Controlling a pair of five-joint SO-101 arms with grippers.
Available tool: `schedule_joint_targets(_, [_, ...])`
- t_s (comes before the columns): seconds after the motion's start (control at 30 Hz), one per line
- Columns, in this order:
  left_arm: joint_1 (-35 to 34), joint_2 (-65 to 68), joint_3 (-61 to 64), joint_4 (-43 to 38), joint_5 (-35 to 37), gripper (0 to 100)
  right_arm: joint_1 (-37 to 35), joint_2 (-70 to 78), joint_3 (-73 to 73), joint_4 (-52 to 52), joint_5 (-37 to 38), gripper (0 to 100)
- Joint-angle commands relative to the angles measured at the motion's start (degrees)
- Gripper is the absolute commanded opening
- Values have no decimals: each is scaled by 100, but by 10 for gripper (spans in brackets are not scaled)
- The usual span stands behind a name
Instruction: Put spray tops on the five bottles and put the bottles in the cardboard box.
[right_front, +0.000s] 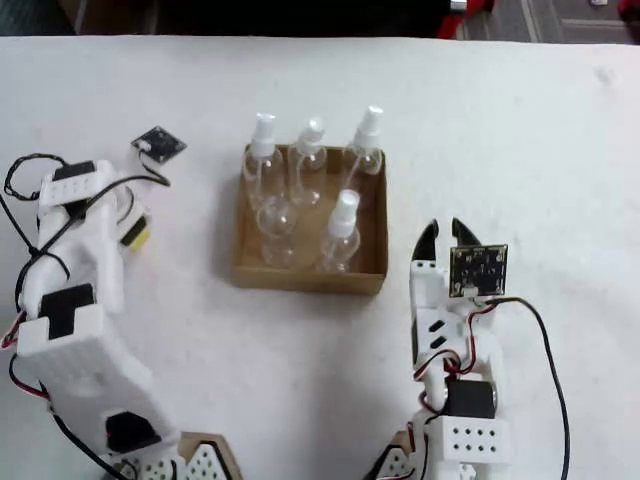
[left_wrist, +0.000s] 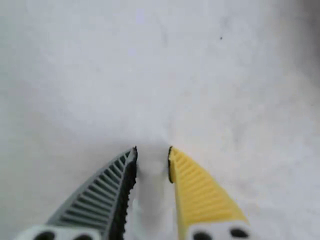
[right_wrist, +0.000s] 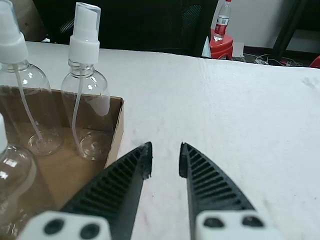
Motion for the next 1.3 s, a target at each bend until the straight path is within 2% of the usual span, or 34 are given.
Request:
schedule_joint_targets(0.0, [84, -66, -316, 246, 79, 23, 4, -4, 53, -127, 62, 77])
schedule_joint_targets(0.2, [92, -110, -563, 721, 79, 23, 4, -4, 53, -136, 62, 77])
schedule_joint_targets(0.47, [233, -857, -2259, 3780, 79, 23, 4, -4, 53, -136, 62, 77])
schedule_joint_targets(0.53, [356, -1103, -2453, 4176, 88, 22, 4, -4, 53, -136, 62, 77])
schedule_joint_targets(0.7, [488, -1991, -2303, 4132, 114, 23, 4, -4, 53, -136, 62, 77])
schedule_joint_targets(0.9, [954, -3635, -1785, 4114, 1196, 23, 4, -4, 53, -127, 62, 77])
schedule_joint_targets(1.07, [1543, -5007, -967, 4070, 1407, 22, 4, -13, 53, -127, 62, 77])
schedule_joint_targets(1.17, [1815, -5824, -325, 3684, 1433, 21, 4, -13, 53, -127, 62, 77])
schedule_joint_targets(1.27, [1903, -6800, 422, 2875, 1451, 21, 4, -13, 53, -136, 62, 77])
